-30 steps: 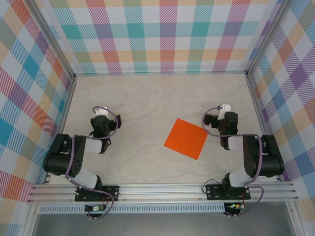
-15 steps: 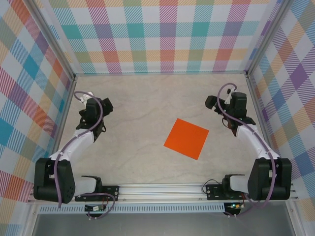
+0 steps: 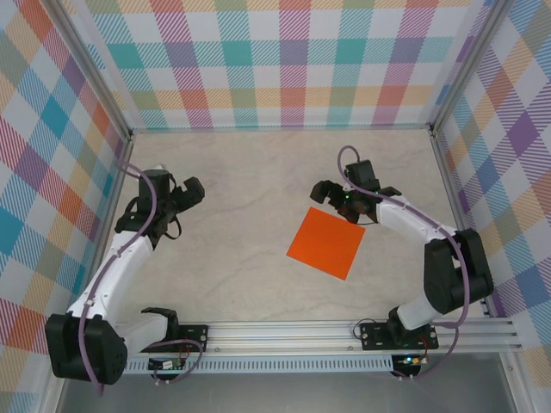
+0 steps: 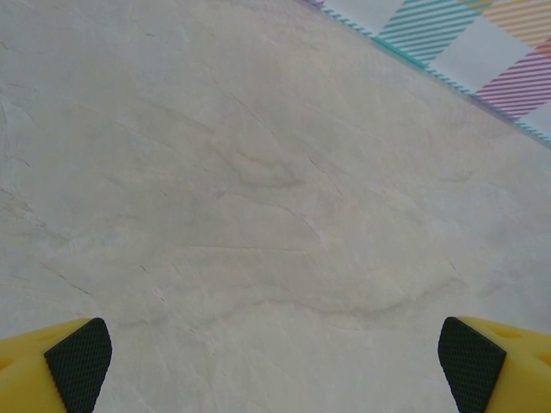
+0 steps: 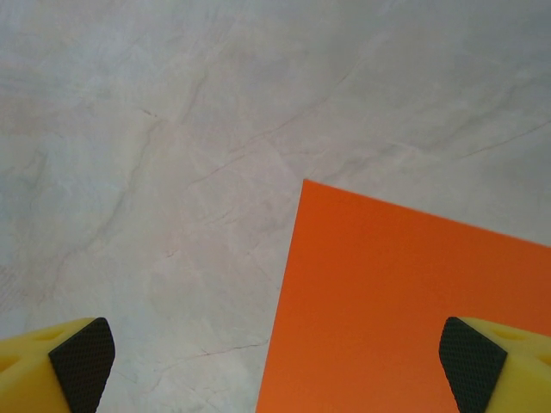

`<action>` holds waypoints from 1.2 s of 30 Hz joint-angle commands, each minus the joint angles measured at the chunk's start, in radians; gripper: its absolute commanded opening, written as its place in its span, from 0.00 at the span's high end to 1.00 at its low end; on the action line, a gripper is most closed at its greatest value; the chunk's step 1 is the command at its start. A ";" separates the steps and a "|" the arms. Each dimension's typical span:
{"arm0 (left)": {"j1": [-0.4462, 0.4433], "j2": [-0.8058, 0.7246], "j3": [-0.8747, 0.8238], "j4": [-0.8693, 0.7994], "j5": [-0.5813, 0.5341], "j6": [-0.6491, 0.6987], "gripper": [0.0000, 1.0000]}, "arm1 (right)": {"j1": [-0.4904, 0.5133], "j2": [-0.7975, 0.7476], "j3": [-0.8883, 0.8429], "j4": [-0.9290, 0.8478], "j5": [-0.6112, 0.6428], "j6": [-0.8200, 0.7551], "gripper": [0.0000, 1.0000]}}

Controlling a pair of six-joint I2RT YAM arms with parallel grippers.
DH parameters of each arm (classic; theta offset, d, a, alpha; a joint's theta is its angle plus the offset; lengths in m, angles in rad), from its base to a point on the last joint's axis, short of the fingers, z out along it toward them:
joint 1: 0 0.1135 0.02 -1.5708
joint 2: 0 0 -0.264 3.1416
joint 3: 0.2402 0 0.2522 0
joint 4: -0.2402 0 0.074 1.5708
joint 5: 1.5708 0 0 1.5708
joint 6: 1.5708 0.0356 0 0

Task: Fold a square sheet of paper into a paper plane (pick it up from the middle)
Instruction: Rotate the square sheet of paper at the bottom-center of the table.

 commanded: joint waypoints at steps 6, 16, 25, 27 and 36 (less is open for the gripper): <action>-0.001 -0.022 -0.010 -0.029 0.031 -0.021 0.00 | 0.016 0.081 0.025 -0.056 0.039 0.095 0.00; -0.001 0.013 -0.001 -0.044 0.053 -0.021 0.00 | 0.025 0.182 0.047 -0.074 0.068 0.084 0.00; -0.002 0.045 0.009 -0.051 0.064 -0.018 0.00 | 0.095 0.311 0.116 -0.081 0.034 0.063 0.00; -0.001 0.045 0.010 -0.051 0.066 -0.022 0.00 | 0.129 0.350 0.149 -0.083 0.017 0.045 0.00; -0.002 0.076 0.029 -0.113 0.116 -0.064 0.00 | 0.333 0.350 0.210 -0.298 0.133 -0.063 0.00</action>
